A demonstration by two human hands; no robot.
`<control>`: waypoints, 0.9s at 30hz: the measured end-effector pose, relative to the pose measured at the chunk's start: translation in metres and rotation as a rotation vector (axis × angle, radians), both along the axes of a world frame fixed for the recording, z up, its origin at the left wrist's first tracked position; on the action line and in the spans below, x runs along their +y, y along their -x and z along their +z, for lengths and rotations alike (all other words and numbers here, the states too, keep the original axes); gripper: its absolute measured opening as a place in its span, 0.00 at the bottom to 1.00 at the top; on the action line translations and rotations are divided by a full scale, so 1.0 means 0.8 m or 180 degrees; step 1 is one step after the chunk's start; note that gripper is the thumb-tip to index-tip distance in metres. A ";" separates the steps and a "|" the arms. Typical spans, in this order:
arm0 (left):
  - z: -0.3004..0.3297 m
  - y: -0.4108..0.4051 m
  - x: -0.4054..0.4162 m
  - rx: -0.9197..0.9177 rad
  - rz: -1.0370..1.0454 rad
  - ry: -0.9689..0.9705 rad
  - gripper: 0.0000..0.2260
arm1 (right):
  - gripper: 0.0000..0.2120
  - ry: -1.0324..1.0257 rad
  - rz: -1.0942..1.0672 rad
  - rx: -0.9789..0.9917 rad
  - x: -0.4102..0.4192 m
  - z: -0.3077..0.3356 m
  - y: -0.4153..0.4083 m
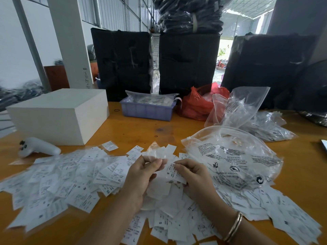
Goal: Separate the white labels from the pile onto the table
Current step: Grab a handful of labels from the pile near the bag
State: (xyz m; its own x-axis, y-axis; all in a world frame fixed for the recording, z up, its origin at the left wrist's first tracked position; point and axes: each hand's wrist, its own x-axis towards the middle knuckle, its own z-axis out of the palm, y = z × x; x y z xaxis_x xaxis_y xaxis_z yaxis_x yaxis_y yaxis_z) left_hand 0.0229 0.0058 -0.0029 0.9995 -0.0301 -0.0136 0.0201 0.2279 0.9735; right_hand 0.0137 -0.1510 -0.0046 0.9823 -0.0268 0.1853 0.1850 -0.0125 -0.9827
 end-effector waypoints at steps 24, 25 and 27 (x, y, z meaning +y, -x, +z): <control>0.004 0.007 -0.009 -0.0177 -0.0155 -0.0719 0.06 | 0.04 -0.0130 -0.0019 -0.0230 0.000 0.001 0.003; 0.002 0.006 -0.009 -0.0157 -0.0169 -0.0779 0.05 | 0.05 -0.0209 -0.0030 -0.0203 0.000 0.001 0.003; -0.001 0.004 -0.010 -0.0093 -0.0094 -0.0842 0.05 | 0.05 -0.0221 0.0013 -0.0159 0.000 0.001 0.004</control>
